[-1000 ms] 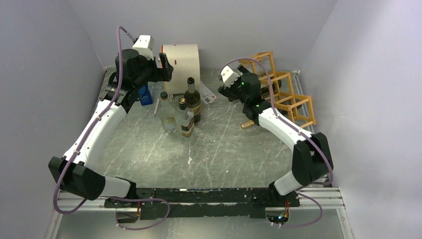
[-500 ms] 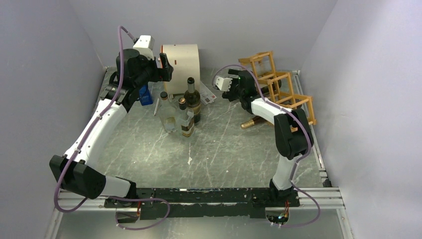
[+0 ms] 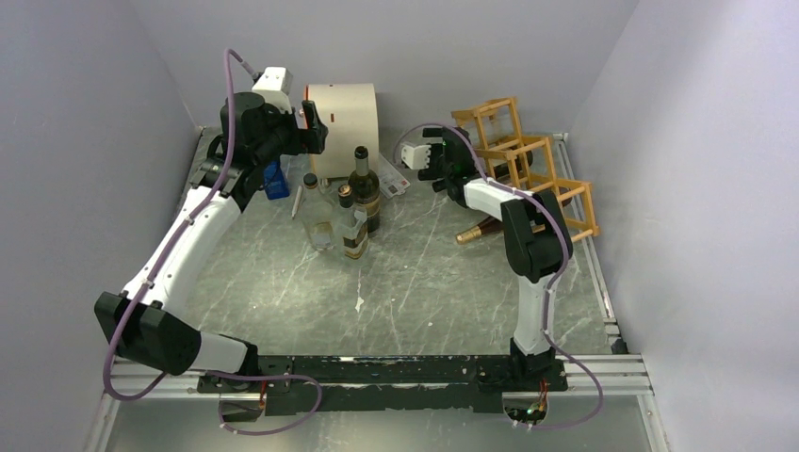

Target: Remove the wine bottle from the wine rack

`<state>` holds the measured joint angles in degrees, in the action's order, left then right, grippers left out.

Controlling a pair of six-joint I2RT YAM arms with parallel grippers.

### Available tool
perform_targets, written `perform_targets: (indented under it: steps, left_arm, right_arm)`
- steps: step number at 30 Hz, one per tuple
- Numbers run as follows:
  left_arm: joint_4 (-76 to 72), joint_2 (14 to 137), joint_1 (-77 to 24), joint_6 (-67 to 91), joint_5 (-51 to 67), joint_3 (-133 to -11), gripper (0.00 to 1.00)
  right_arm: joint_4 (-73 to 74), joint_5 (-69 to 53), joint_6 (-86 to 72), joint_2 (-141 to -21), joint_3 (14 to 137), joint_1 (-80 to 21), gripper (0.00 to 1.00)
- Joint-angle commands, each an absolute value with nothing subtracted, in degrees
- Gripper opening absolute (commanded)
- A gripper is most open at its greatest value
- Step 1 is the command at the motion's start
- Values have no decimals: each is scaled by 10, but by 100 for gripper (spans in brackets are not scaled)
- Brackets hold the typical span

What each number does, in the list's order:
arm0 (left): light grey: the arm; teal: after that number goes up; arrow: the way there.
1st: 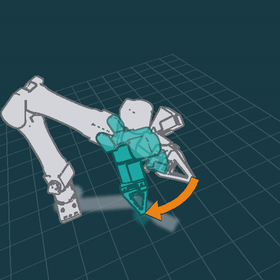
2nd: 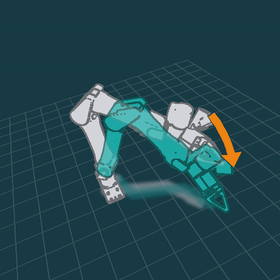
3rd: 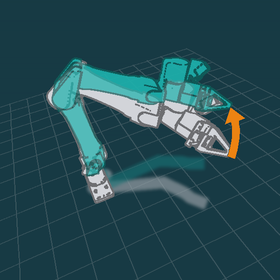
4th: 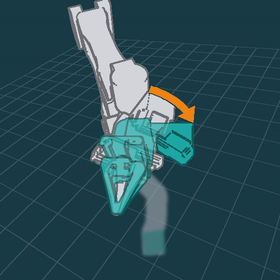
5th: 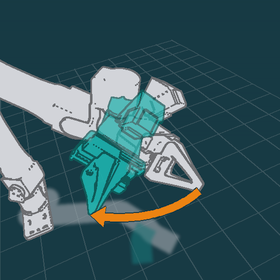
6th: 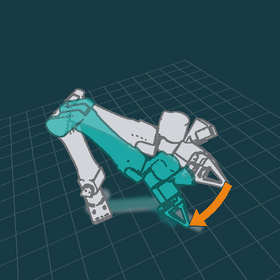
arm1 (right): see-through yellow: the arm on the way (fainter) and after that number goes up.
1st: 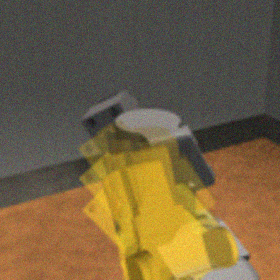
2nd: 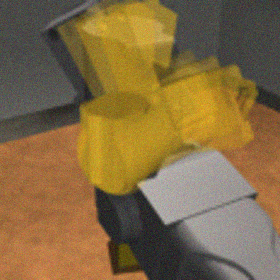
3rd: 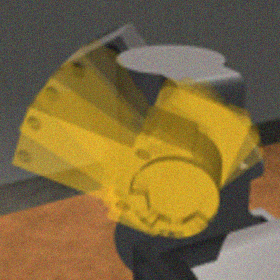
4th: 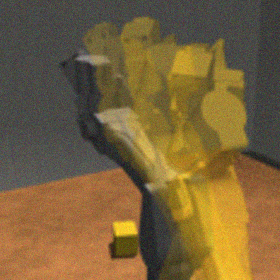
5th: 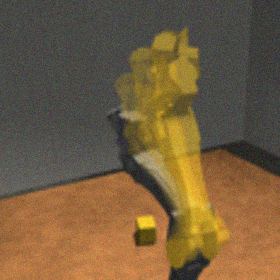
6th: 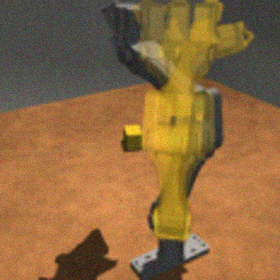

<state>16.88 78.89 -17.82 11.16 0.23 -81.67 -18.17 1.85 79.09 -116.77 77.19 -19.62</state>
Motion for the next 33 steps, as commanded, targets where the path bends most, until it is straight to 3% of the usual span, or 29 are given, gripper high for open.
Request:
perform_targets:
  steps: [1, 15, 21, 33]
  left_arm:
    - [155, 793, -174, 110, 5, -820, 94]
    - [155, 800, -176, 110, 7, -821, 93]
    - [154, 800, -176, 110, 7, -820, 93]
    - [154, 803, -176, 111, 11, -820, 93]
  right_arm:
    - [-223, 37, 825, -1200, 800, -194, 92]
    - [-312, 68, 863, -1225, 785, -200, 73]
    - [-296, 73, 874, -1226, 781, -214, 47]
    - [-330, 91, 871, -1179, 701, -253, 26]
